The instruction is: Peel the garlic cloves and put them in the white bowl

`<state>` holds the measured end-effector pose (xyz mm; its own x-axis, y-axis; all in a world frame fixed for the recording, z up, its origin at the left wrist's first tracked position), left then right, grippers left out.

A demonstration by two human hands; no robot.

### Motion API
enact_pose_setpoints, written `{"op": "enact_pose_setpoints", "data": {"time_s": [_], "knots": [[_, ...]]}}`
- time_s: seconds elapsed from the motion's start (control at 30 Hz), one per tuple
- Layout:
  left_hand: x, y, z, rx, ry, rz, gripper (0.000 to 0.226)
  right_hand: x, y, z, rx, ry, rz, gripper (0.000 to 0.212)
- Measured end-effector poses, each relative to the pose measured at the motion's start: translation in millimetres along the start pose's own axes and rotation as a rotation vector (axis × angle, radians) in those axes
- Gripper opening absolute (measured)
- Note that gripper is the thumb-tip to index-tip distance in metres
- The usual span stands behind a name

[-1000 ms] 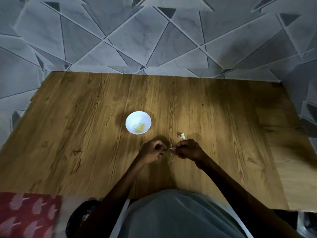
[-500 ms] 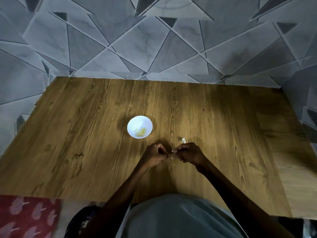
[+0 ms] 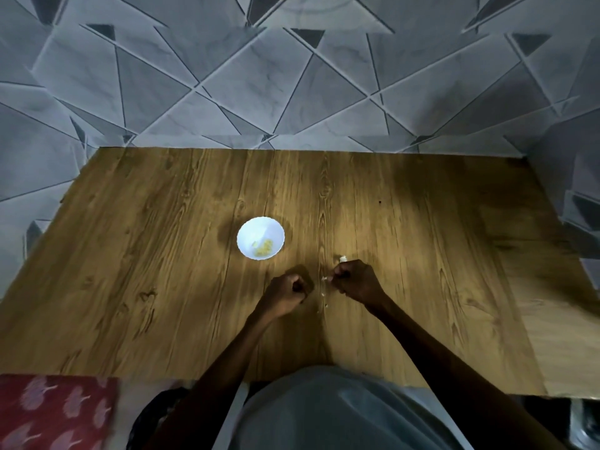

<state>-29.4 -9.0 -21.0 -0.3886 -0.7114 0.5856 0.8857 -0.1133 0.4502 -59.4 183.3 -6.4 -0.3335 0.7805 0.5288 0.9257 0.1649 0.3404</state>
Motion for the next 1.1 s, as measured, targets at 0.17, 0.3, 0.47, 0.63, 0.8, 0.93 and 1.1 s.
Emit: {"op": "enact_pose_setpoints", "data": {"time_s": [0.17, 0.3, 0.47, 0.63, 0.8, 0.93, 1.1], "knots": [[6, 4, -8, 0.027, 0.011, 0.036, 0.013, -18, -22, -12, 0.111, 0.22, -0.013, 0.007], [6, 5, -12, 0.018, 0.016, 0.062, 0.014, -34, -36, -26, 0.153, 0.338, -0.028, 0.007], [5, 5, -11, -0.007, 0.076, 0.075, 0.014, -39, -41, -31, 0.231, 0.436, -0.022, 0.008], [0, 4, -13, 0.048, 0.081, 0.119, 0.009, -33, -34, -20, 0.258, 0.386, 0.005, 0.013], [0, 7, -12, 0.122, 0.086, 0.168, 0.014, -32, -16, -5, 0.253, 0.33, -0.033, 0.014], [2, 12, -12, 0.186, 0.265, 0.156, 0.018, -48, -9, -3, 0.183, 0.27, -0.081, 0.01], [5, 20, -7, 0.196, 0.449, 0.122, 0.028, -58, -7, -5, 0.19, 0.286, -0.056, 0.01]]}}
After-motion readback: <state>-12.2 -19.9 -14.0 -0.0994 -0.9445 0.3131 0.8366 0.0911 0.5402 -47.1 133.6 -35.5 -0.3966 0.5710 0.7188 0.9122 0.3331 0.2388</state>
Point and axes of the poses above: each hand's wrist, its own y-axis away from the middle knuckle, its own x-axis out of the back of the hand, z = x × y, the point moved 1 cm from there along -y, towards the middle knuckle, and after that the axes turned 2 degrees about -y, right-handed, at the moved point
